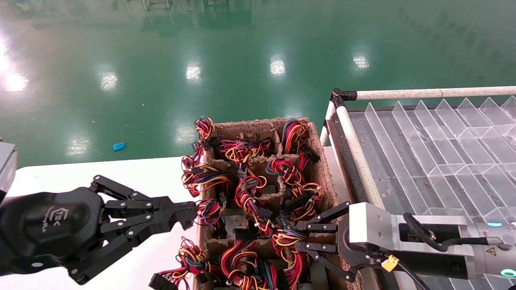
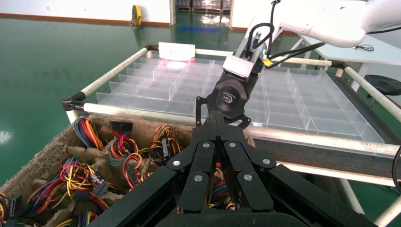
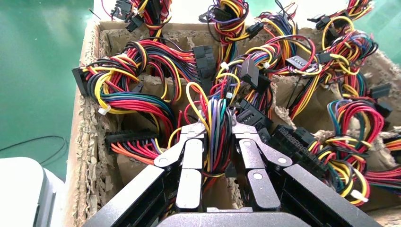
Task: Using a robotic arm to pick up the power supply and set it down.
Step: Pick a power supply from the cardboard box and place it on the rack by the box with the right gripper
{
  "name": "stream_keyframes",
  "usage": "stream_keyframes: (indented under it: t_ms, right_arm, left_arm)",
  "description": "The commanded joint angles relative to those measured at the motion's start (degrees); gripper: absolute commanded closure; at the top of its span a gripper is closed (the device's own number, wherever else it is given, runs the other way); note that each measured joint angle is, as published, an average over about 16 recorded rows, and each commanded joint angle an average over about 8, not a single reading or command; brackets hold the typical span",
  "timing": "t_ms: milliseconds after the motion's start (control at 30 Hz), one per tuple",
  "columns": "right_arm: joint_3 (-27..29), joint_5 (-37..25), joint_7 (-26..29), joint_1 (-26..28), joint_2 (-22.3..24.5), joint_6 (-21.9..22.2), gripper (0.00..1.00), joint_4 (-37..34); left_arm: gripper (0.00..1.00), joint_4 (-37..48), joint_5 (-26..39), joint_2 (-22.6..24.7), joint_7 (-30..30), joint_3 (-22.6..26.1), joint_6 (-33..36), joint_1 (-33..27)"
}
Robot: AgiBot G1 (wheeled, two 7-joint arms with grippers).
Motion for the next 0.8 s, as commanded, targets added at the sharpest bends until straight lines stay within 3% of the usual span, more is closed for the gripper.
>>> stream_keyframes:
  t_ms: [33,500,800]
  right_arm:
    - [0.15,0.08,-0.06,0.22,0.14,-0.02,1.00,0.28]
    - [1.94,1.83,-0.39,4.08,1.28,-1.36,1.00,1.78]
    - [2.94,1.34,-2.87,10.73,1.65,-3.98,1.00,2.47]
  left_arm:
    - [1.00,0.00,0.00,0.00,0.00,0.00,0.00,0.00]
    - [1.00,0.00,0.00,0.00,0.00,0.00,0.00,0.00]
    - [1.00,0.00,0.00,0.00,0.00,0.00,0.00,0.00]
